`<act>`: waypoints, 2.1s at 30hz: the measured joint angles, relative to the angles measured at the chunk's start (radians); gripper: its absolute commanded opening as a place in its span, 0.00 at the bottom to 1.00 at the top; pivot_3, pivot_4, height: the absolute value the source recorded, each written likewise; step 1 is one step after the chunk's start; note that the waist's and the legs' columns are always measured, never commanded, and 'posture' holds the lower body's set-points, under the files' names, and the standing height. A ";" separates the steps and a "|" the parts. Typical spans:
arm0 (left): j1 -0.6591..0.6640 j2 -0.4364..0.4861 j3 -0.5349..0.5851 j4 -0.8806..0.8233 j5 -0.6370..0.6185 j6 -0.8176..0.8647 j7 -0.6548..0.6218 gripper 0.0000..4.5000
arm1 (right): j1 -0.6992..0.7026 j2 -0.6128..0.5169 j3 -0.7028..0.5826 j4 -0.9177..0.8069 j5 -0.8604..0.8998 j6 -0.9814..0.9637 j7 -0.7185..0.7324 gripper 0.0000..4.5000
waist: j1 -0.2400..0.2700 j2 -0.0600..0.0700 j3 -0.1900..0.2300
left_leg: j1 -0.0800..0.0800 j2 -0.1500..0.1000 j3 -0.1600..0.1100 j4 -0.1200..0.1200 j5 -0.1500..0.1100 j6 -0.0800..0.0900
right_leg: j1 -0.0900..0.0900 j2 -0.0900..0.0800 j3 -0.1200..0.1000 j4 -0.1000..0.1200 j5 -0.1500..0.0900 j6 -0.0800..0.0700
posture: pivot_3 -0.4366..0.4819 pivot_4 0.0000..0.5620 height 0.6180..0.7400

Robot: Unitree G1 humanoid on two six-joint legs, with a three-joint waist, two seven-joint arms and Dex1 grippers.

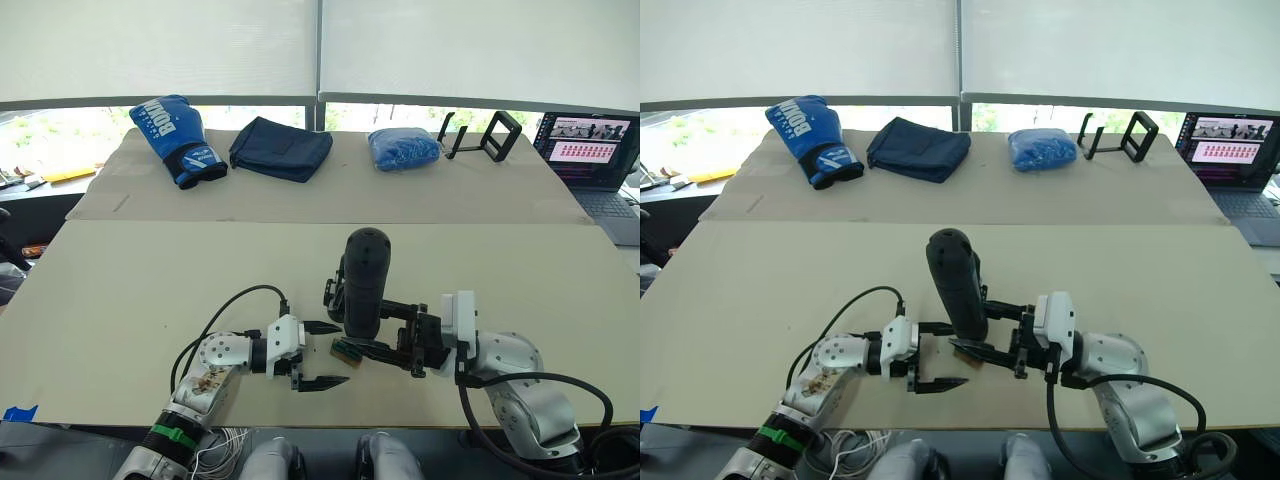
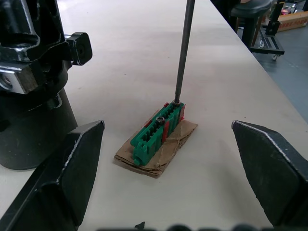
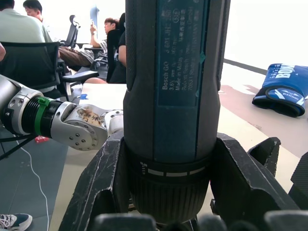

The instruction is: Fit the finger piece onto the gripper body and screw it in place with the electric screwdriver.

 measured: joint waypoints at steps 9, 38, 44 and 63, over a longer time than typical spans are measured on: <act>-0.002 0.001 0.000 -0.002 -0.001 0.008 -0.001 1.00 | 0.001 -0.001 -0.001 0.003 0.000 -0.004 0.000 0.43 | 0.000 0.000 0.000 | 0.000 0.000 0.000 0.000 0.000 0.000 | 0.000 0.000 0.000 0.000 0.000 0.000 | 0.48 0.27 1.00; 0.008 0.053 0.047 -0.039 -0.082 0.087 -0.046 1.00 | -0.007 -0.033 -0.018 -0.017 0.043 0.005 -0.009 0.43 | 0.000 0.000 0.001 | -0.003 0.000 0.001 -0.001 0.000 0.000 | -0.004 0.000 0.000 0.000 0.000 0.000 | 0.48 0.27 1.00; 0.008 0.076 0.077 -0.089 -0.134 0.088 -0.081 1.00 | -0.038 -0.050 -0.034 -0.051 0.082 0.024 -0.030 0.43 | 0.001 0.000 0.001 | -0.004 -0.001 0.001 0.000 0.000 0.000 | -0.005 0.001 0.000 0.000 0.000 0.000 | 0.48 0.27 1.00; 0.009 0.173 0.202 -0.228 -0.286 0.212 -0.103 1.00 | -0.117 -0.134 -0.168 -0.136 0.262 0.135 -0.096 0.43 | 0.000 0.000 0.001 | -0.005 -0.001 0.001 -0.001 0.001 -0.001 | -0.005 0.005 0.001 0.000 0.000 0.000 | 0.48 0.27 1.00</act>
